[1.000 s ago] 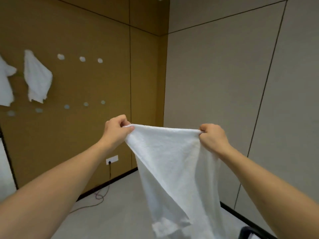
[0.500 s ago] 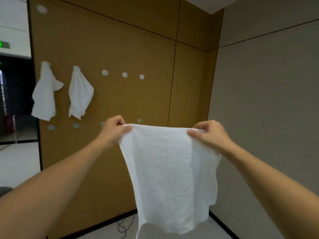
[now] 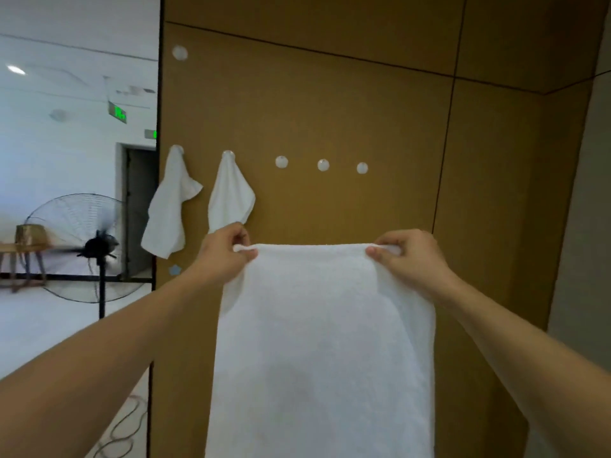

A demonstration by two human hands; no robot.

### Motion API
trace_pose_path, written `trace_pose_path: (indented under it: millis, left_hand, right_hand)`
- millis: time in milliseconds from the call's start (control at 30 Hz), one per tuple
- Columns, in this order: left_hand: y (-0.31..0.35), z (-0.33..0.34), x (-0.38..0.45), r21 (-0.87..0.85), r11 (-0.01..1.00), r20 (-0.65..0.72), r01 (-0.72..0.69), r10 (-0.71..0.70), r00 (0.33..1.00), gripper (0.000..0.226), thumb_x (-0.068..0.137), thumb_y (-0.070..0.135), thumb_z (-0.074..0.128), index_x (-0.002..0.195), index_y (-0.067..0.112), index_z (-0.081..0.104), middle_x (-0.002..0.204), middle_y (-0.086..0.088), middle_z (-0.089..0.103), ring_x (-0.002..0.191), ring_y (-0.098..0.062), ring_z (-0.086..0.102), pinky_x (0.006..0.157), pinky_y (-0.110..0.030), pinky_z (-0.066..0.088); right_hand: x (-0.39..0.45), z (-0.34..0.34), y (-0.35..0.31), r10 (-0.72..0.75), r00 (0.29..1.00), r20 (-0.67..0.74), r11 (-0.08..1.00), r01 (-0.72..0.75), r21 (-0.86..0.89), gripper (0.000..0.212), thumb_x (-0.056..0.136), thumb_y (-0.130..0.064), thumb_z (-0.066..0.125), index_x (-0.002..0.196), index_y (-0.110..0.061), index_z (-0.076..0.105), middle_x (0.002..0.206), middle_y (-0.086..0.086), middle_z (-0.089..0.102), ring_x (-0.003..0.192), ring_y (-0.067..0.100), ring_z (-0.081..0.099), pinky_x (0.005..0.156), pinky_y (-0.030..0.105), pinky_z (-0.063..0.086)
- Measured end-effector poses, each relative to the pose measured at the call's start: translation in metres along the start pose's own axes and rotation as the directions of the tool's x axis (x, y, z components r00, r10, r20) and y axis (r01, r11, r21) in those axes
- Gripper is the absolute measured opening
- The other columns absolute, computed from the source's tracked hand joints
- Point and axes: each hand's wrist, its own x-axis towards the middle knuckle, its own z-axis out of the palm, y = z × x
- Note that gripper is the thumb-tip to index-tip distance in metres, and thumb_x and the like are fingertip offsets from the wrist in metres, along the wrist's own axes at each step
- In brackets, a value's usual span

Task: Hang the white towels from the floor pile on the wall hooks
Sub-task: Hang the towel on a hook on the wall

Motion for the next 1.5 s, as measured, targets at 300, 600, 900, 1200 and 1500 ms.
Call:
trace_pose_path:
  millis: [300,600,900,1200,1500]
  left_hand:
    - [-0.008,0.052,0.144,0.528,0.827,0.067,-0.194,0.187,0.980,0.051,0.085,-0.004,0.052,0.075,0.043,0.070,0.113,0.009,0.067,0.102,-0.014,0.060,0.090,-0.031,0.050]
    - [-0.064,0.084,0.277,0.805,0.453,0.177,-0.383,0.434,0.884,0.064,0.074,-0.004,0.061,0.128,0.030,0.060,0.116,0.001,0.051,0.099,-0.022,0.053,0.070,-0.033,0.051]
    - [-0.148,0.107,0.433,0.841,0.293,0.257,-0.455,0.522,0.813,0.066,0.079,0.021,0.018,0.134,0.024,0.055,0.109,-0.006,0.044,0.087,-0.022,0.045,0.067,-0.038,0.047]
    - [-0.189,0.107,0.590,0.873,0.423,-0.021,-0.244,0.532,0.846,0.047,0.086,0.012,0.049,0.132,0.022,0.055,0.109,-0.010,0.046,0.091,-0.028,0.048,0.070,-0.036,0.039]
    - [-0.227,0.171,0.593,0.688,0.697,-0.248,-0.203,0.488,0.837,0.038,0.085,0.008,0.049,0.122,0.005,0.057,0.111,-0.014,0.055,0.090,-0.029,0.054,0.071,-0.033,0.039]
  right_hand:
    - [0.176,0.072,0.074,-0.152,0.987,-0.056,0.988,0.153,0.017,0.037,0.090,-0.046,0.063,0.102,-0.013,0.074,0.103,0.002,0.073,0.099,0.024,0.065,0.083,0.033,0.048]
    - [0.303,0.144,0.114,-0.754,0.617,-0.225,0.656,0.691,-0.302,0.023,0.091,-0.016,0.063,0.111,-0.020,0.075,0.068,0.001,0.070,0.054,0.020,0.062,0.051,0.024,0.045]
    - [0.463,0.231,0.128,-0.687,0.712,0.143,0.402,0.537,-0.741,0.039,0.102,-0.038,0.033,0.135,-0.031,0.050,0.076,0.001,0.057,0.066,0.024,0.057,0.054,0.028,0.033]
    - [0.629,0.297,0.091,-0.619,0.782,-0.074,0.618,0.427,-0.661,0.042,0.099,-0.050,0.036,0.128,-0.029,0.058,0.102,0.006,0.070,0.094,0.028,0.065,0.081,0.037,0.051]
    - [0.623,0.370,0.121,-0.354,0.877,-0.324,0.912,0.400,0.087,0.022,0.090,-0.037,0.056,0.108,-0.036,0.070,0.109,-0.019,0.070,0.095,0.003,0.062,0.075,0.017,0.046]
